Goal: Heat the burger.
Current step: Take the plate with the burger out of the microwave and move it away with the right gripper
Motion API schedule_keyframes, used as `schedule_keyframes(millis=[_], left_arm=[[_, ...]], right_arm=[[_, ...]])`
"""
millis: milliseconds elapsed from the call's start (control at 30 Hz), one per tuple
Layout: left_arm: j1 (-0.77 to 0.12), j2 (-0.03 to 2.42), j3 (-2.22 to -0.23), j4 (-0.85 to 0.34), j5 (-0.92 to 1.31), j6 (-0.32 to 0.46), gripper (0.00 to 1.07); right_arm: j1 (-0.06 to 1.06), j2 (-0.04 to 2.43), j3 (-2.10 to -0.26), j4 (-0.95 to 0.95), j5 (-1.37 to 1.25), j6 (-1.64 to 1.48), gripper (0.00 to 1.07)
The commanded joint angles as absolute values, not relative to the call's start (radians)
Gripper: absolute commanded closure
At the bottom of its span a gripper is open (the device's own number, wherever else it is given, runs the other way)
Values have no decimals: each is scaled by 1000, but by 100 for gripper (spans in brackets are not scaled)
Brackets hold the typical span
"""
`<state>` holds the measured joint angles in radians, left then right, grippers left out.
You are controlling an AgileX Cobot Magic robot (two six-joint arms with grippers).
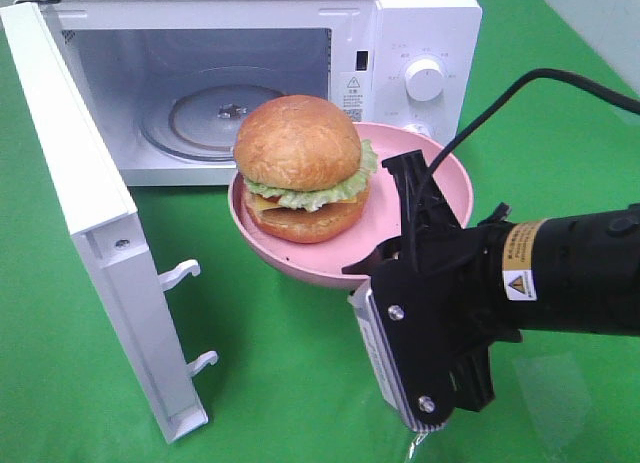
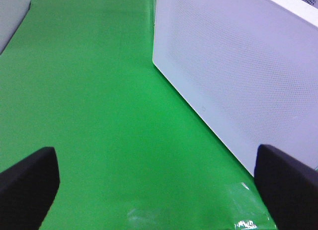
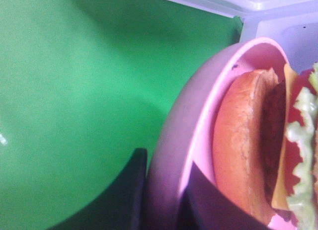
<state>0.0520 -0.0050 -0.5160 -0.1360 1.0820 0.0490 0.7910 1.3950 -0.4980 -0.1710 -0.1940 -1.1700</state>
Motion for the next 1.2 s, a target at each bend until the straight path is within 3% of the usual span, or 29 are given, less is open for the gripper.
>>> schedule_keyframes(millis=[33,700,1200], left_arm=[[52,-20,-515,-138,1070,48,7],[52,-20,-515,-138,1070,48,7],[52,-20,-515,-138,1070,48,7]], right_arm=[[795,1332,-481,-174,-229,-1172,107],[795,1033,-384,-247,75,-992,107],[792,1028,-384,-868,253,-220,107]])
